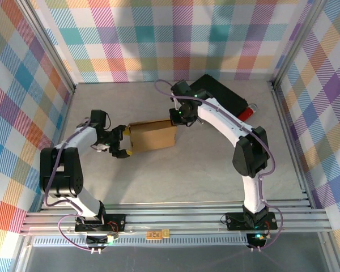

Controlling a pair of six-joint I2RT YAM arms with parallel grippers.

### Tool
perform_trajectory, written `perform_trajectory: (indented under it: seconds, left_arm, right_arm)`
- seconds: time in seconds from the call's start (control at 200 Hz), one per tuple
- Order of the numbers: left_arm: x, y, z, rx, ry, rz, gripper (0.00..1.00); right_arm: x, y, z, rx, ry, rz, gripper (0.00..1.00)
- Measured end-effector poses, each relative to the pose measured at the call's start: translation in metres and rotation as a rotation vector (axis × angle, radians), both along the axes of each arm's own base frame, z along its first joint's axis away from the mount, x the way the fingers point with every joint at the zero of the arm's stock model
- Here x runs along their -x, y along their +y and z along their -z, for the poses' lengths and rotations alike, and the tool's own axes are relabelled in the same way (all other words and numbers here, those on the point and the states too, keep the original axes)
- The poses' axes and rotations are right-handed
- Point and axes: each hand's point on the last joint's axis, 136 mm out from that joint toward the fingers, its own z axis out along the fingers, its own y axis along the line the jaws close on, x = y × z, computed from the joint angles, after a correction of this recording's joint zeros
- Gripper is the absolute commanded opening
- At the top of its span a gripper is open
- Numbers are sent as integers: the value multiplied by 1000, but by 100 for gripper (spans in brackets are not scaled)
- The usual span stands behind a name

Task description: Fold the paper box

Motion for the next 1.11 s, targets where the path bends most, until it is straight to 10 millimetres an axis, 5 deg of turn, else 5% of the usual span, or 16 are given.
perform_trajectory:
  seconds: [0.125, 0.32, 0.45, 0.81, 1.105]
  left_arm:
    - [3, 24, -15, -136, -26, 100, 71]
    - [-38, 61, -109, -545, -347, 407, 41]
    - [-24, 56, -137, -680, -487, 624, 35]
    - [-8, -8, -130, -782, -704, 1226, 38]
    - [-16, 0, -110, -857, -649, 1355, 40]
  right_arm:
    - [-5, 2, 0, 7, -2, 3, 0]
    - [-7, 3, 0, 20, 4, -2, 0]
    - [-6, 3, 0, 27, 8, -4, 0]
    - [-5, 2, 0, 36, 11, -18, 0]
    - [-5, 2, 0, 37, 10, -20, 0]
